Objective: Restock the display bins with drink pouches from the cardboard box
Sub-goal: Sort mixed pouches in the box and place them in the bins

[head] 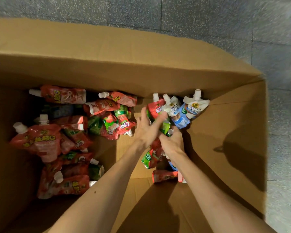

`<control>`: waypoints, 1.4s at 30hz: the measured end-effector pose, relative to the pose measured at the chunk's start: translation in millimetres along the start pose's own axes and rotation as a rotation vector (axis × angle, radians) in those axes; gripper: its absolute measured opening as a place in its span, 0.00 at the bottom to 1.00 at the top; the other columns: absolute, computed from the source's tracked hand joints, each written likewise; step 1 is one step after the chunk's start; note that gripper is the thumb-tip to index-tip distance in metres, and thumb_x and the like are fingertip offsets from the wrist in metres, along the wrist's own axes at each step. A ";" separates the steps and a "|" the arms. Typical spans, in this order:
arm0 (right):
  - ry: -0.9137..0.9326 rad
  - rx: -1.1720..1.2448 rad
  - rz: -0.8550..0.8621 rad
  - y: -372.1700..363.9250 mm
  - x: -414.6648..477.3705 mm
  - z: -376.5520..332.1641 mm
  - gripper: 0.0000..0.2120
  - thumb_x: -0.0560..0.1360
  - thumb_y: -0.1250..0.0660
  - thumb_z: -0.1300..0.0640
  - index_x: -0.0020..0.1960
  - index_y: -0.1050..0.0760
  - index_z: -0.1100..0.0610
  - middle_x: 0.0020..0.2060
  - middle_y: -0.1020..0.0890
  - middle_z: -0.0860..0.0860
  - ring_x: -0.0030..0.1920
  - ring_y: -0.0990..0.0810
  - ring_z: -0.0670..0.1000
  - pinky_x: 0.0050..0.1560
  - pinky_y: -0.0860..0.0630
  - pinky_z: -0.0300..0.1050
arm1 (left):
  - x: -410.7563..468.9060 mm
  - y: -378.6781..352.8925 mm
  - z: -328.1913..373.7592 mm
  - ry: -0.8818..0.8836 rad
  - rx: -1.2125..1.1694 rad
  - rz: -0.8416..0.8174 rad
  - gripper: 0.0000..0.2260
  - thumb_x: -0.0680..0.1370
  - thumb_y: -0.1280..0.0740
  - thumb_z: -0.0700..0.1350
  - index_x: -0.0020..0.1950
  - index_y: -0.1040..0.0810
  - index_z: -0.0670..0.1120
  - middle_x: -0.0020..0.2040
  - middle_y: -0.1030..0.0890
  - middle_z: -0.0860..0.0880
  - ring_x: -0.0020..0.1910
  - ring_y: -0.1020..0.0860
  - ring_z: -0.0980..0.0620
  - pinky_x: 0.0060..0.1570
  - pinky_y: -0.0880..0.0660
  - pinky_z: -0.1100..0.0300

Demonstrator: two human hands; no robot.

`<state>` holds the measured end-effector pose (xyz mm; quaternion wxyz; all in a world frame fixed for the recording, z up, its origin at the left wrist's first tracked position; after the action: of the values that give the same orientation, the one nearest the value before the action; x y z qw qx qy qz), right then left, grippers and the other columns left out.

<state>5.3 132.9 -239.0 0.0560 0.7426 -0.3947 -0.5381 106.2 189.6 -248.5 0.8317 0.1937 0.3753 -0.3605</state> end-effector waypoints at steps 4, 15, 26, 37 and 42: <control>-0.096 0.361 0.019 17.9 7.0 7.6 0.24 0.66 0.20 0.47 0.56 0.22 0.54 0.48 0.14 0.50 0.48 0.15 0.51 0.49 0.18 0.47 | 24.0 -0.3 4.5 0.224 -0.139 0.047 0.55 0.60 0.33 0.78 0.77 0.40 0.46 0.77 0.35 0.47 0.70 0.29 0.43 0.66 0.28 0.38; -0.244 0.506 -0.011 33.2 6.0 16.7 0.41 0.72 0.24 0.49 0.77 0.41 0.55 0.62 0.25 0.52 0.53 0.21 0.49 0.42 0.29 0.41 | 24.5 -30.7 13.4 0.166 0.324 0.293 0.32 0.75 0.28 0.59 0.68 0.36 0.41 0.70 0.35 0.39 0.71 0.36 0.39 0.67 0.32 0.44; -0.199 0.265 -0.133 23.0 -51.6 10.4 0.51 0.50 0.21 0.27 0.68 0.27 0.49 0.64 0.22 0.49 0.62 0.21 0.53 0.65 0.26 0.56 | -46.1 43.2 8.0 0.153 -0.056 0.211 0.15 0.72 0.22 0.48 0.47 0.26 0.44 0.43 0.19 0.47 0.41 0.20 0.51 0.41 0.22 0.55; 0.013 0.343 -0.383 55.8 -167.1 -101.9 0.35 0.63 0.19 0.43 0.63 0.29 0.53 0.52 0.16 0.53 0.46 0.15 0.51 0.43 0.19 0.45 | -220.3 161.1 64.2 0.002 -0.394 0.116 0.14 0.77 0.28 0.44 0.61 0.21 0.40 0.55 0.15 0.41 0.56 0.18 0.43 0.60 0.22 0.47; 0.239 0.303 -0.495 77.7 -223.3 -165.6 0.21 0.69 0.24 0.52 0.59 0.22 0.59 0.41 0.14 0.55 0.34 0.16 0.51 0.35 0.21 0.43 | -303.4 186.4 99.2 -0.251 -0.556 0.155 0.14 0.77 0.30 0.43 0.60 0.21 0.39 0.53 0.15 0.41 0.51 0.17 0.44 0.50 0.21 0.52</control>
<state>79.7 167.7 37.7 -0.1419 0.8741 -0.2681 -0.3794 154.1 392.6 56.8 0.9177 -0.0592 0.3378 -0.2005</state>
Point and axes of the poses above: each hand's wrist, its own x-axis towards the middle knuckle, its own y-axis out of the back of the hand, z = x × y, the point moved 3 cm from there along x, towards the middle knuckle
